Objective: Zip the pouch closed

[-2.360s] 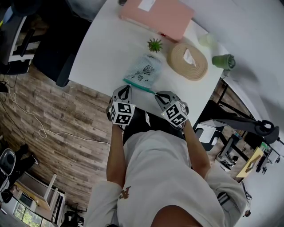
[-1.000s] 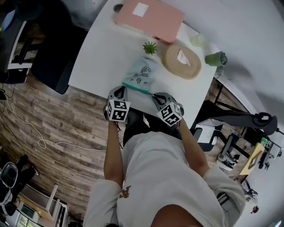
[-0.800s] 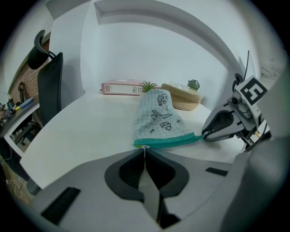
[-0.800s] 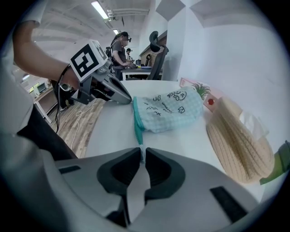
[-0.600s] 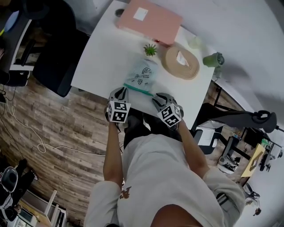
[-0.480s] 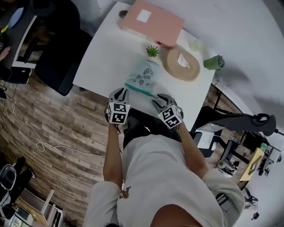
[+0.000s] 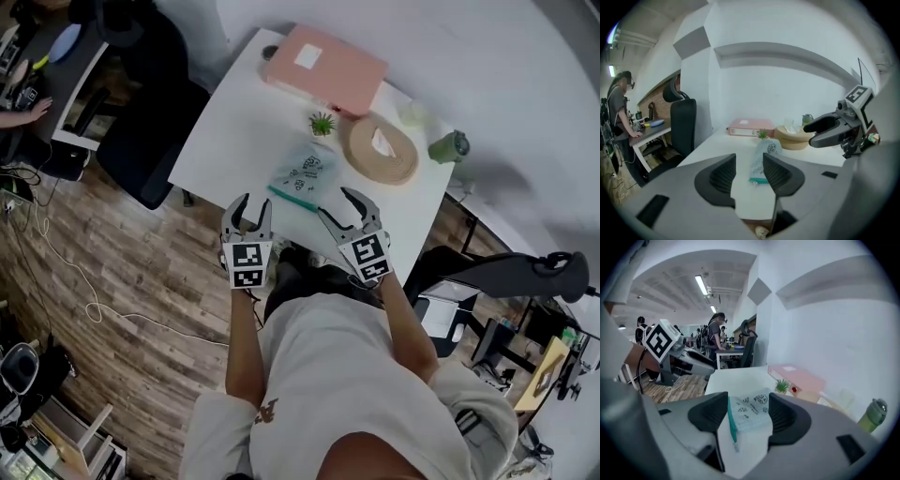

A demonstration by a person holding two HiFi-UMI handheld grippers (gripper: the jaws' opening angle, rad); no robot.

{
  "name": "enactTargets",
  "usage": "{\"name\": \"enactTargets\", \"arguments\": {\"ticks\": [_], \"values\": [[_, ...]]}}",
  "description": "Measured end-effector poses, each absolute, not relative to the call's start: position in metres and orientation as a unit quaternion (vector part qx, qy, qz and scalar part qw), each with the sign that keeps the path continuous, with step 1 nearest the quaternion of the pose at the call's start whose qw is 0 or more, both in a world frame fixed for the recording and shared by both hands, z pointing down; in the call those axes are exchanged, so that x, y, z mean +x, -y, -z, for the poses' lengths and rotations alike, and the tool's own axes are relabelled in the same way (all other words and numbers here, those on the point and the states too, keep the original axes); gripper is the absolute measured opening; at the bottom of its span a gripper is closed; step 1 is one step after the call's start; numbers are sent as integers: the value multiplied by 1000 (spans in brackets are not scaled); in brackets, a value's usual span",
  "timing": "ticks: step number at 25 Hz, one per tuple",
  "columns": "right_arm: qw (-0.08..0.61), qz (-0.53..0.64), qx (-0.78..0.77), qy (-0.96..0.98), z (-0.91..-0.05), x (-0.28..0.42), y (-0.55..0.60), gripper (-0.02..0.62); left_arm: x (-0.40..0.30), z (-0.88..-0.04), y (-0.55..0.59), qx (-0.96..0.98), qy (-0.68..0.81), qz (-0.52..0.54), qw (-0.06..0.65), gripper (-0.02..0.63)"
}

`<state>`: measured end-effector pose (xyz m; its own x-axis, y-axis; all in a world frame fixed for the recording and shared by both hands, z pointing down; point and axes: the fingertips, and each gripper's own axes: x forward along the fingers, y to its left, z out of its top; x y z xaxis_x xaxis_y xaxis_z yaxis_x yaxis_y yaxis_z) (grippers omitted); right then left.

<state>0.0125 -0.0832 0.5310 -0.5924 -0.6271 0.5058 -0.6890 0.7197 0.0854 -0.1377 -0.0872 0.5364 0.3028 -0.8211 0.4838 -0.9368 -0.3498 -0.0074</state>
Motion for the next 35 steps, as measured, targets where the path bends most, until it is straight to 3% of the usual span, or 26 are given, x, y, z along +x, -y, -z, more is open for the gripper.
{"name": "enactTargets", "arguments": {"ticks": [8, 15, 35], "values": [[136, 18, 387, 912, -412, 23, 75, 328, -119, -425, 63, 785, 601, -145, 43, 256], [86, 71, 393, 913, -356, 39, 43, 383, -108, -365, 24, 762, 639, -101, -11, 348], [75, 94, 390, 913, -335, 52, 36, 370, -98, -331, -2, 747, 657, -91, -50, 350]]}}
